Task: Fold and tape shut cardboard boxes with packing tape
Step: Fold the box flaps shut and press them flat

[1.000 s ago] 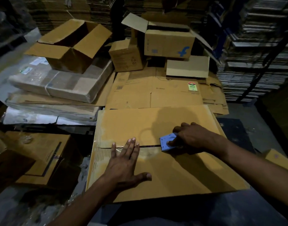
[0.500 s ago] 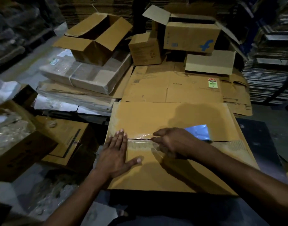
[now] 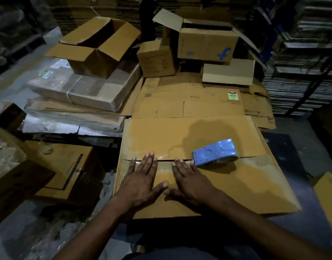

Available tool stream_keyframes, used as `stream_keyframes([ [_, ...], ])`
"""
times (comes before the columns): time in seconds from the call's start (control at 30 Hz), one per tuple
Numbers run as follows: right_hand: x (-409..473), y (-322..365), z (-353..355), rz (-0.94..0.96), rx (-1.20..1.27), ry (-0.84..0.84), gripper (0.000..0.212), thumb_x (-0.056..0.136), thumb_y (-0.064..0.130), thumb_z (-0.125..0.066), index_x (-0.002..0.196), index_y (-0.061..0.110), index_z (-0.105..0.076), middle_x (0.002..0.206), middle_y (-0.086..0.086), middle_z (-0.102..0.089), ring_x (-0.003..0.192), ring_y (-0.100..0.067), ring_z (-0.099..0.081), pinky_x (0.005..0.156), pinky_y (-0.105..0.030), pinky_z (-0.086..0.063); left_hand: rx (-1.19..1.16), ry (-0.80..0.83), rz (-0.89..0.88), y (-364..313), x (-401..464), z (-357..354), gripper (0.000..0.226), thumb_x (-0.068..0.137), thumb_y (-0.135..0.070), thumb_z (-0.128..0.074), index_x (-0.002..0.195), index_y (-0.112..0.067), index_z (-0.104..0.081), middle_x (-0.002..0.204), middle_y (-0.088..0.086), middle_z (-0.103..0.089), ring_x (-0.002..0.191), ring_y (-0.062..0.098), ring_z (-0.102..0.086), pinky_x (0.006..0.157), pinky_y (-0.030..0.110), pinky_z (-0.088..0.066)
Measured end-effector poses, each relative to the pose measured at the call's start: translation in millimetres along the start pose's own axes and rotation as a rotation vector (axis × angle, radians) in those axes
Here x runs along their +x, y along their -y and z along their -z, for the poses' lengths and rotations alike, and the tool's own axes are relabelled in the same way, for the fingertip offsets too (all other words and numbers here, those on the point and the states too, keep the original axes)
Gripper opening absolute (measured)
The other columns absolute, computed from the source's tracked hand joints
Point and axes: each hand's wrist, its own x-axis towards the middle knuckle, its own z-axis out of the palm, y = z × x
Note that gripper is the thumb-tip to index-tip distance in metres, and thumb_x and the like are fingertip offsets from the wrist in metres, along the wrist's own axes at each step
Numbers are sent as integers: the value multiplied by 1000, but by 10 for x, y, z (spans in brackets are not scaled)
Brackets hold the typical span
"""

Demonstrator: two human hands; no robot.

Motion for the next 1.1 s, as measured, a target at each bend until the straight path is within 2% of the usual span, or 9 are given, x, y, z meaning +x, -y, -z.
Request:
stream_keyframes([
  [0.2,-13,124,88,-147,93,-54,127,80,92,17,168,5,-10,175,-24,-9,163,-35,-12,131,-49,-19,-4,-42,-161,-225,260,-59,83,109,-62,-16,175,-15,1,182,3,16,168,17,17,134,58,-2],
  [0.37,-87,52,141,-264,45,-86,109,95,88,-3,163,7,-29,169,-14,-36,153,-30,-39,115,-50,-44,-17,-4,-133,-339,329,-65,90,103,-70,-21,176,-19,-7,183,-1,12,168,15,17,133,60,5],
  [0.5,-93,76,150,-283,70,-185,101,96,85,-1,153,13,-43,150,-11,-56,132,-31,-58,97,-47,-54,-23,-83,-174,-352,425,65,85,101,-62,-25,173,-17,-28,183,0,-11,170,17,5,134,61,3],
  [0.63,-322,12,414,-225,190,-280,52,109,62,-32,144,29,-51,125,-1,-71,109,-30,-70,81,-42,-57,-34,-57,-240,-553,540,28,82,105,-59,-19,175,-17,-18,184,3,-8,169,17,7,135,58,4],
  [0.73,-589,-327,848,-169,122,-448,55,105,54,-52,157,34,-49,144,4,-65,127,-22,-63,95,-43,-57,-31,-69,-240,-723,596,13,93,107,-78,-15,176,-17,-9,184,3,8,168,16,17,135,57,10],
  [0.8,-629,-696,1106,-136,-109,-310,70,100,64,-57,163,42,-35,163,6,-46,150,-23,-41,115,-48,-44,-53,-52,-246,-834,662,79,105,102,-89,-15,176,-15,-2,182,1,14,167,13,20,135,53,12],
  [0.87,-531,-999,1235,-115,-237,-66,76,95,71,-59,162,49,-33,169,1,-36,155,-31,-30,118,-55,-38,-66,-24,-242,-885,747,110,111,99,-93,-15,176,-14,1,183,1,12,167,11,18,136,51,9],
  [1.0,-355,-1301,1207,24,-323,38,58,94,70,-63,148,53,-52,139,-1,-54,117,-26,-54,79,-39,-53,-46,11,-188,-841,820,90,115,95,-97,-13,175,-18,5,181,-3,16,167,10,17,136,48,9],
  [1.1,-331,-1411,1295,86,-298,62,51,97,62,-66,146,54,-55,124,6,-52,109,-21,-56,70,-40,-57,-52,40,-199,-821,783,84,115,93,-99,-15,174,-22,13,179,-7,23,164,5,24,136,45,12],
])
